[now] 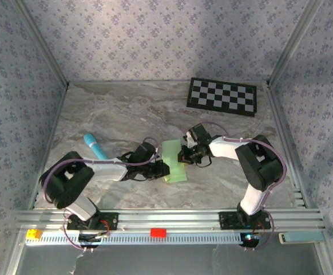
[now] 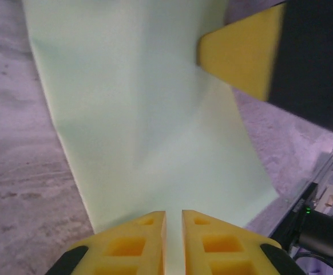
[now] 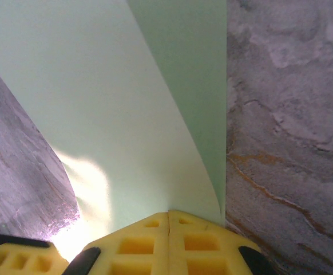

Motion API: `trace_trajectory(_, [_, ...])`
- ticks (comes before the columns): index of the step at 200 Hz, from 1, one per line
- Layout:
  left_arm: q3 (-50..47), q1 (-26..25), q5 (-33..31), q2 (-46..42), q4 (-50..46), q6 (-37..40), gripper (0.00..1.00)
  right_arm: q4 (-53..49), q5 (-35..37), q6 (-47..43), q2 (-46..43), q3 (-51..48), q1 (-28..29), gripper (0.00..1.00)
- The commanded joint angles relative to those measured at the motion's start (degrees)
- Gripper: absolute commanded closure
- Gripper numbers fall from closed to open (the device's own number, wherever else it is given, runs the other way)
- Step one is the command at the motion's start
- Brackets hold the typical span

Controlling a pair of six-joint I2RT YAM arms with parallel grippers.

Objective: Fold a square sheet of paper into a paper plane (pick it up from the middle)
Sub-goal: First fold the square sheet of paper in half at the center of the table.

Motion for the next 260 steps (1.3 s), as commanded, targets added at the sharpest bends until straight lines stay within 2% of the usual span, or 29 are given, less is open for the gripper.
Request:
trace_trajectory(1, [-1.6, -0.7, 1.1, 2.7, 2.8, -1.4, 0.88, -7.2, 8.2, 0.3, 3.6, -3.4, 0.3, 1.00])
trace_trajectory(40, [-5.0, -1.5, -0.8, 4.5, 2.6, -2.0, 1.00, -7.2, 8.3, 0.3, 3.6, -3.8, 0.2, 1.00])
trace_trajectory(105, [-1.5, -1.6, -0.8, -1.0, -1.5, -1.1, 1.00, -7.3, 8.6, 0.2, 3.3, -3.9, 0.0, 1.00])
trace_trajectory(126, [-2.1, -1.6, 0.4, -2.2, 3.9, -3.1, 1.00, -7.4, 8.6, 0.2, 3.2, -4.1, -0.1, 1.00])
trace_trajectory(190, [-3.2, -1.7, 2.2, 1.1, 8.2, -5.2, 1.00, -7.3, 8.8, 0.1, 3.1, -4.8, -0.1, 1.00])
trace_trajectory(260, [-8.4, -4.7, 0.6, 3.2, 3.2, -3.4, 1.00, -7.1, 9.1, 0.1, 3.3, -5.0, -0.1, 1.00])
